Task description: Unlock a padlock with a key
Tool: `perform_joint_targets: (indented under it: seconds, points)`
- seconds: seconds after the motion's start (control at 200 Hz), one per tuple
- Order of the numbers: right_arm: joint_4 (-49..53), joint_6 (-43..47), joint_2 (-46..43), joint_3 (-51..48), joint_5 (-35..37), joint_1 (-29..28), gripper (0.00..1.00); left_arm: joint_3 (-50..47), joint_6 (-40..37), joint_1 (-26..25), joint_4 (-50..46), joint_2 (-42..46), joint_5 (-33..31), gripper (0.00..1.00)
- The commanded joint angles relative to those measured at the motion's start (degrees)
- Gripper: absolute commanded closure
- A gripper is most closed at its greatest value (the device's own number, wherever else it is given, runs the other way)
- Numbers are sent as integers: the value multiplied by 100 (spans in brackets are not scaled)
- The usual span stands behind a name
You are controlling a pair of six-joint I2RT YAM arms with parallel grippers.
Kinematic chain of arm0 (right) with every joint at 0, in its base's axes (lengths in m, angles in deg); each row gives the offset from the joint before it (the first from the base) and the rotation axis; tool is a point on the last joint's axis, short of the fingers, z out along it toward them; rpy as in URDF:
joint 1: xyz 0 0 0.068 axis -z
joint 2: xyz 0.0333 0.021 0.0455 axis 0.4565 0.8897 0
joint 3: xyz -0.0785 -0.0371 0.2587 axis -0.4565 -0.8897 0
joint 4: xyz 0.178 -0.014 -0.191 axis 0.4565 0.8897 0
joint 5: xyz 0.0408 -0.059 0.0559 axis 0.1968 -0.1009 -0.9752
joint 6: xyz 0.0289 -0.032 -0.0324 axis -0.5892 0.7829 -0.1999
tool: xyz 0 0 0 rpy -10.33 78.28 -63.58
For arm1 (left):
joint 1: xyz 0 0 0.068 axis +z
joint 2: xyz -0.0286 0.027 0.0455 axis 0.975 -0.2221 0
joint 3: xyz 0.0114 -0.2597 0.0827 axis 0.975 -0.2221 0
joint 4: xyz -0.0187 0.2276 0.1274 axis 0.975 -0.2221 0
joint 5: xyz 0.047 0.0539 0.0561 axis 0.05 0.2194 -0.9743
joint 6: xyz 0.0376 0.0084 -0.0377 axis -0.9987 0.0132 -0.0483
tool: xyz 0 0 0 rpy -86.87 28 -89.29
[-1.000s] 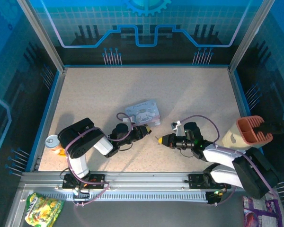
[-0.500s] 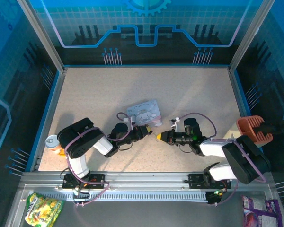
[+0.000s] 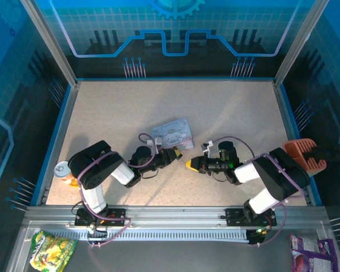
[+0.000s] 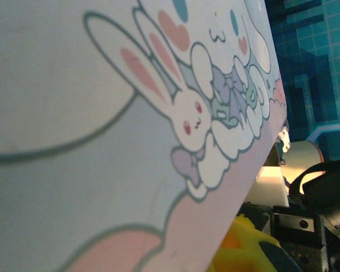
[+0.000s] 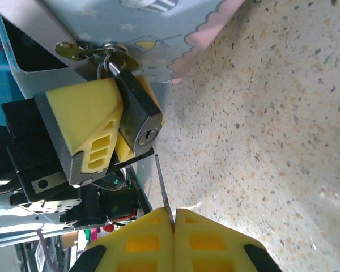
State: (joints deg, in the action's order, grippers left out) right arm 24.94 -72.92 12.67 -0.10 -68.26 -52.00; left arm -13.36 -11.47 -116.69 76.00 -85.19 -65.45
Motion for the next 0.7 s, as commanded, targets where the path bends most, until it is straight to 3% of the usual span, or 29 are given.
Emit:
perform_joint_targets:
  seconds: [0.0,0.17,0.47,0.695]
  points:
    - [-1378,-594,519,-60,-297,159,100,63,181,25,494,1,255,91]
    - [-3059,-1307,1425,-213,-340,227,100,30,209,33,549,-4,221,91]
    - [-2797,-1076,1104,-277,-360,236,100,21,219,114,532,-34,241,91]
    - [-3064,-1210,1344,-212,-386,231,100,57,288,119,568,-55,280,91]
